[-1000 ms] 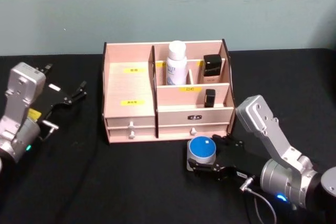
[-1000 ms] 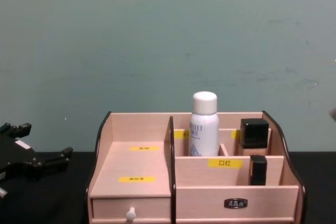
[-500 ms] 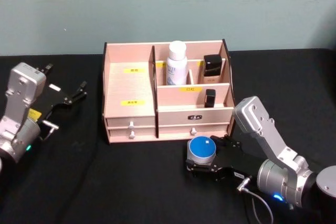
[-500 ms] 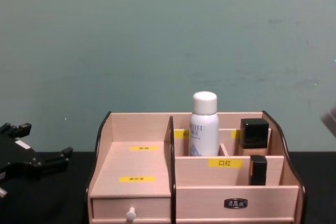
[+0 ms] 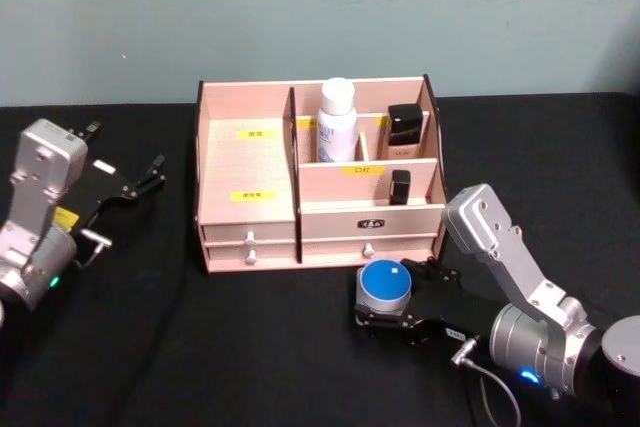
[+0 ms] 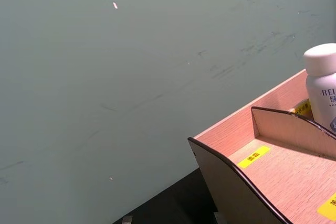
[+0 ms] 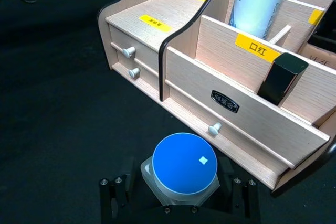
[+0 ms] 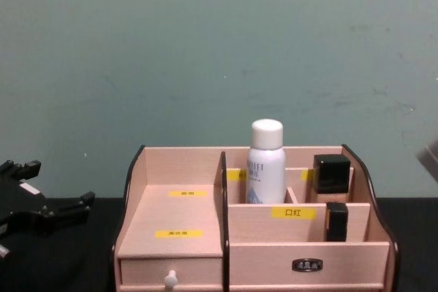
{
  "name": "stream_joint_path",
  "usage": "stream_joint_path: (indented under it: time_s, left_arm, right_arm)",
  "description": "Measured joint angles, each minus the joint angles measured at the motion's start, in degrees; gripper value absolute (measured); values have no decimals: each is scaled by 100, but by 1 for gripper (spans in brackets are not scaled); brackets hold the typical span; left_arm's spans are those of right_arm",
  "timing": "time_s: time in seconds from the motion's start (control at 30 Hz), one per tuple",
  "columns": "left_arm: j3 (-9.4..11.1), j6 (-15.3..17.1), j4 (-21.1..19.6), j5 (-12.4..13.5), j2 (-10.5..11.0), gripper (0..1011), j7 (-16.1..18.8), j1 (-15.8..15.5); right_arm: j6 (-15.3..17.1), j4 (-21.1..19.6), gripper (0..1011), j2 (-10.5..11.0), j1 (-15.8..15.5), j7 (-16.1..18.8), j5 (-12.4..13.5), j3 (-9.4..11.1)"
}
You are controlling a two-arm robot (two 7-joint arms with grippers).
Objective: Pick up the facial cleanser and watermelon frost from the table and place them into the tiered storage box.
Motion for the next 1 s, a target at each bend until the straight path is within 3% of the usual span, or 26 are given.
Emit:
stream_joint_path:
  time_s: [0.3,0.47,1.0]
  left_arm:
    - [0,0,0,0,0,1001,0,0]
    - [0,0,0,0,0,1001,0,0]
    - [0,0,0,1,0,1001,0,0]
  right_arm:
    - [0,-2,861,0,-3,-3,6,6]
    - [-1,-4,715,0,-5,-3,9,7]
    - [-1,-4,707,0,-7,-3,17,7]
